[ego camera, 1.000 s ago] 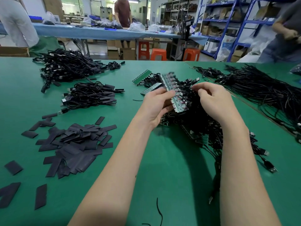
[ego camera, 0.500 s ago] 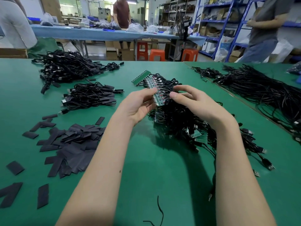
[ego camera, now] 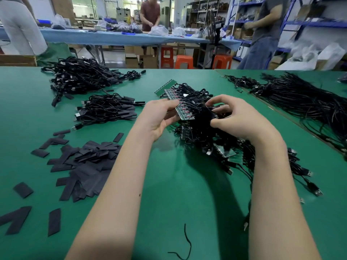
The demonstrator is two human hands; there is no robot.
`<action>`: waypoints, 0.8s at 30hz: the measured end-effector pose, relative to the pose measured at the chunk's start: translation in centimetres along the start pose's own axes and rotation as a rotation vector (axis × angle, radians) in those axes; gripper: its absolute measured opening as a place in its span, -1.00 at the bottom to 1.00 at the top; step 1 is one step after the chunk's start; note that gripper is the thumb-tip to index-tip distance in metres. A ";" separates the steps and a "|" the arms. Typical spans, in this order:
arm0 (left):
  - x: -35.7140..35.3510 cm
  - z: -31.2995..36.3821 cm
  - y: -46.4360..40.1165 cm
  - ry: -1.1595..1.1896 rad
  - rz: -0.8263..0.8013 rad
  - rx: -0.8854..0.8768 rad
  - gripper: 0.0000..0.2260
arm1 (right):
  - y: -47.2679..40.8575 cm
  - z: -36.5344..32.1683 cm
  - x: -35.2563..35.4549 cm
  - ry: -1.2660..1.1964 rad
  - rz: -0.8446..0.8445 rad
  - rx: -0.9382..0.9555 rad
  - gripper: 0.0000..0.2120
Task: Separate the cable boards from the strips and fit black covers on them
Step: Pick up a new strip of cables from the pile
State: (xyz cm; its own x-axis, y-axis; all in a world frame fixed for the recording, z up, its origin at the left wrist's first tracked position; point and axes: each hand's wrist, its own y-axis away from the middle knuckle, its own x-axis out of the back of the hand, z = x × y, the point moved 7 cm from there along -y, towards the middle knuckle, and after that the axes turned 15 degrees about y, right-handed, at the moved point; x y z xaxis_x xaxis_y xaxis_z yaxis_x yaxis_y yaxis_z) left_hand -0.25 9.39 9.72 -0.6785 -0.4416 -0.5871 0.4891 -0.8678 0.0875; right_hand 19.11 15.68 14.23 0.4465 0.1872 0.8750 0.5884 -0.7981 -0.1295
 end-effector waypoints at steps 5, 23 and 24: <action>0.6 0.8 0.2 -0.044 -0.004 -0.019 -0.98 | 0.2 0.7 1.6 -0.059 0.092 0.024 -0.78; 0.0 2.9 2.8 0.032 -0.308 0.093 -0.86 | -1.3 2.1 -2.4 -0.362 0.037 -0.111 -0.66; 0.1 2.9 2.8 0.038 -0.324 0.093 -0.86 | -1.4 1.8 -2.8 -0.393 0.019 -0.091 -0.60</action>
State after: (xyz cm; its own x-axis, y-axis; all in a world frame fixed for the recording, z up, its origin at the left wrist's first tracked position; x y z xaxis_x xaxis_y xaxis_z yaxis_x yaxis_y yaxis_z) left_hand -0.55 6.20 12.26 -0.7688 -0.1323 -0.6256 0.1981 -0.9795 -0.0363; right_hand 18.25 17.29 11.11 0.6910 0.3626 0.6254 0.5231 -0.8479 -0.0864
